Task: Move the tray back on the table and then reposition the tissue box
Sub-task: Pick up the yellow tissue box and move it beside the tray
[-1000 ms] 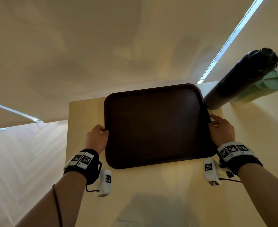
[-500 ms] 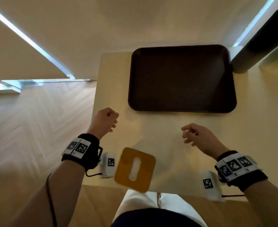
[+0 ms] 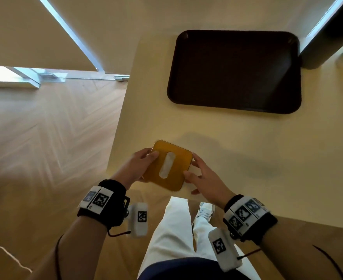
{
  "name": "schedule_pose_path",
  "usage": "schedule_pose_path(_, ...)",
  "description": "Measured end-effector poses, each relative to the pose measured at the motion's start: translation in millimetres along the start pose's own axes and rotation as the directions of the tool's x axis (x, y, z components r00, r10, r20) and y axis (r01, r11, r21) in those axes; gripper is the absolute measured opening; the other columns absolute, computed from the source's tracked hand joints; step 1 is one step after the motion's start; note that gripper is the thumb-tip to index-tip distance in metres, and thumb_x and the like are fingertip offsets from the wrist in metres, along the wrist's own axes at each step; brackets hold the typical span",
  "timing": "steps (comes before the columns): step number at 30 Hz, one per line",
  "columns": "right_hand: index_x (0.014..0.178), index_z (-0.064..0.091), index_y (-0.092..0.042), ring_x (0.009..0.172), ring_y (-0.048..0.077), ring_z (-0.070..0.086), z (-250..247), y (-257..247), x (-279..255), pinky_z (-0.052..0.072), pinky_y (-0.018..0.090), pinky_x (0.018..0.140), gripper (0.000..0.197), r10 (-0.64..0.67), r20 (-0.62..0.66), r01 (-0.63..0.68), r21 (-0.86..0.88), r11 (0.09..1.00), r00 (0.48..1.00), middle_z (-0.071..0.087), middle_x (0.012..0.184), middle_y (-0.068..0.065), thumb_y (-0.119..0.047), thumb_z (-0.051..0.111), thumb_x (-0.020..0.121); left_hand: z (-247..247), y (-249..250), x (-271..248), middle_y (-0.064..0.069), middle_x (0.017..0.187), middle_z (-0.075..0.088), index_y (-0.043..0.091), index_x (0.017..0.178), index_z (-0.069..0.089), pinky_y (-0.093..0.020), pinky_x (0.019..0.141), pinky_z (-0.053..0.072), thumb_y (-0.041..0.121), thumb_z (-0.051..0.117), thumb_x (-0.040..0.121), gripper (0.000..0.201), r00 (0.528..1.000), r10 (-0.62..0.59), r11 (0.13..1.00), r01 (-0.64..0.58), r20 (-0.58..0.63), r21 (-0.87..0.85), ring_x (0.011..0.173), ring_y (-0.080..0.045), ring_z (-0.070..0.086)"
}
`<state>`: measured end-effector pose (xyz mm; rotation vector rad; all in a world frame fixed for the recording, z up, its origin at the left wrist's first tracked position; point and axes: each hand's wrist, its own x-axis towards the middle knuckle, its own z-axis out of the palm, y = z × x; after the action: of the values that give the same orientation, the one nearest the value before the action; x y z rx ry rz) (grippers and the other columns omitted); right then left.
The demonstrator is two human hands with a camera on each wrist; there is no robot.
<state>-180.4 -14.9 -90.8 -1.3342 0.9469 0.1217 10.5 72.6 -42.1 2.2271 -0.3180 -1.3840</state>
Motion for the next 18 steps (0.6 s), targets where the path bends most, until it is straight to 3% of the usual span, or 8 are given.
schedule_pose_path(6,0.153,0.015,-0.037,0.114,0.025,0.061,0,-8,13,0.062,0.035,0.071,0.068,-0.046,0.023,0.045,0.019,0.999,0.999,0.036,0.153,-0.003,-0.04,0.049,0.095,3,7,3,-0.006,0.116,0.066,0.025,0.12,0.058,-0.05,0.083,0.06,0.047,0.047,0.095,0.035,0.999,-0.005,0.999,0.003,-0.047,-0.042,0.101,-0.029,0.066)
schedule_pose_path(12,0.154,0.011,-0.036,0.11,0.023,0.059,-10,-69,50,0.058,0.032,0.07,0.06,-0.09,0.01,0.09,0.021,0.996,0.996,0.037,0.153,0.0,-0.037,0.037,0.1,-31,48,23,-0.006,0.114,0.065,0.024,0.123,0.057,-0.049,0.08,0.06,0.046,0.046,0.095,0.037,0.992,0.058,0.993,-0.068,-0.109,-0.096,0.099,-0.028,0.065)
schedule_pose_path(18,0.154,0.008,-0.037,0.12,0.031,0.056,-24,-144,115,0.054,0.03,0.067,0.06,-0.111,-0.012,0.112,0.017,0.994,0.994,0.034,0.156,0.003,-0.036,0.035,0.101,-88,114,72,-0.009,0.125,0.06,0.019,0.131,0.056,-0.04,0.068,0.059,0.047,0.048,0.093,0.049,0.985,0.13,0.988,-0.138,-0.112,-0.064,0.104,-0.031,0.062)
